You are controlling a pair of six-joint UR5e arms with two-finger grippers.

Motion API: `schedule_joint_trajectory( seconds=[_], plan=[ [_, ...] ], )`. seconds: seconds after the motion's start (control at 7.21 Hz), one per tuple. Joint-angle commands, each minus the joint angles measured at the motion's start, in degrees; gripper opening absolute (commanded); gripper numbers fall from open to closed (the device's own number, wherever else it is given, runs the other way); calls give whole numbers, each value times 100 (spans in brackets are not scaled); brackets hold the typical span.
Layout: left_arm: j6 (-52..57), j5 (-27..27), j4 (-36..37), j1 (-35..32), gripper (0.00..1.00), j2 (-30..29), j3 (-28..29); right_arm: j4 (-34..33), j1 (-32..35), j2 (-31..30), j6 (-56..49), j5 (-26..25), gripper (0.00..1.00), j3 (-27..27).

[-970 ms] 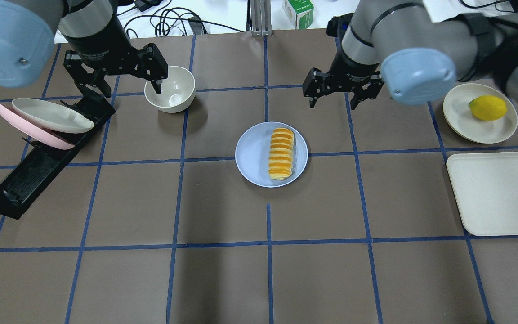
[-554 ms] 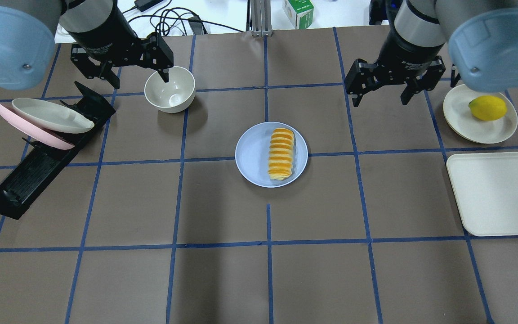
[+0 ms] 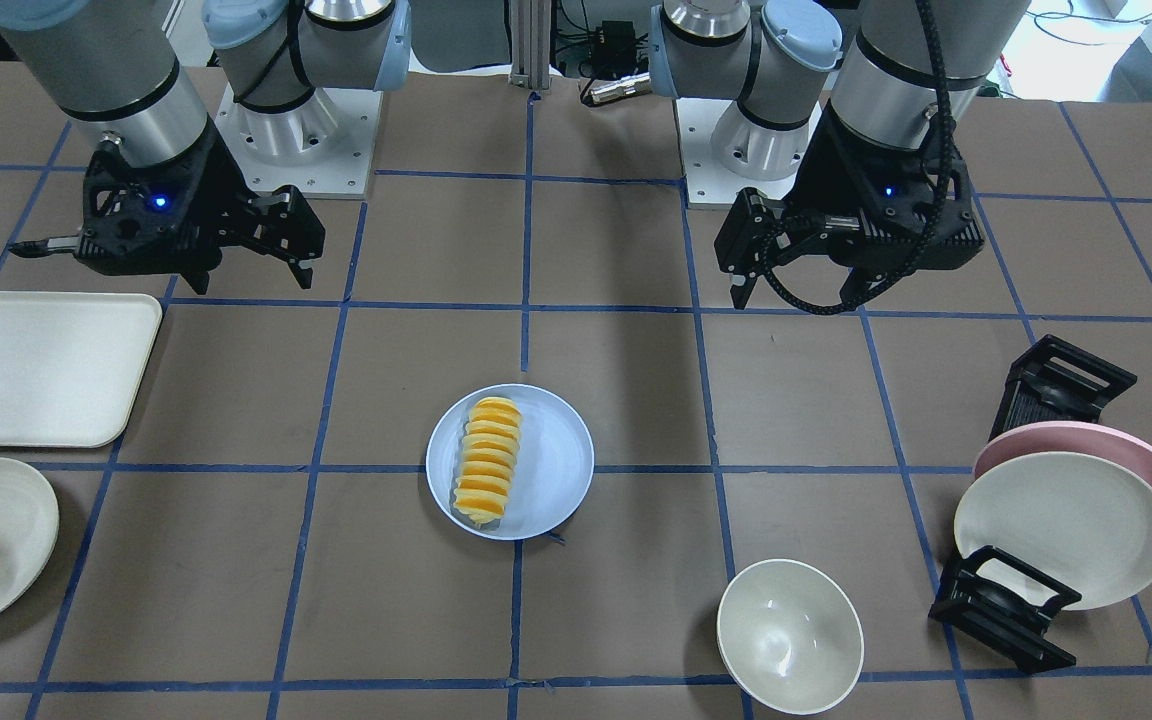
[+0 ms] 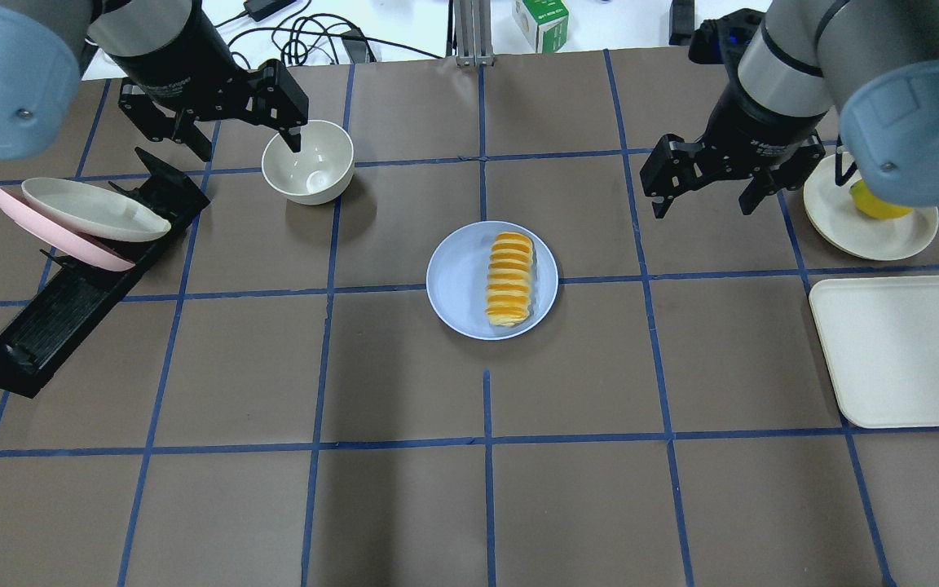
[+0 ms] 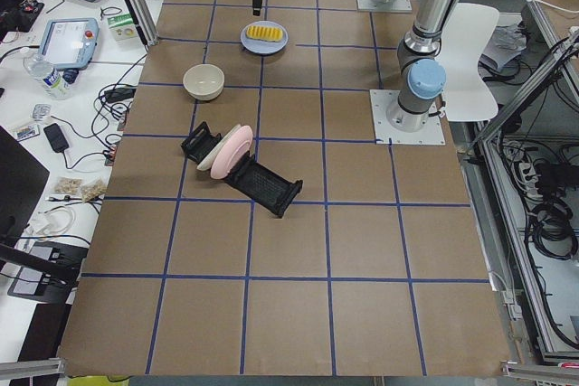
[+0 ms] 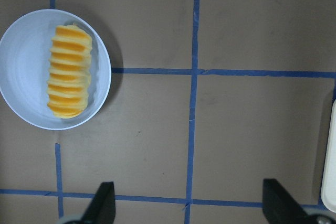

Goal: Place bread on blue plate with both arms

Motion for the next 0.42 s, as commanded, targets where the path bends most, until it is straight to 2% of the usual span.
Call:
schedule_joint_trajectory(
  seconds=[0.0,0.28],
  plan=[
    [30,231,-204,-4,100,56,-5,429,-170,-67,47,-426,100,-70],
    [30,232,-266,4,100,82,-40,283,-152,-6,64,-229,100,-200]
  ],
)
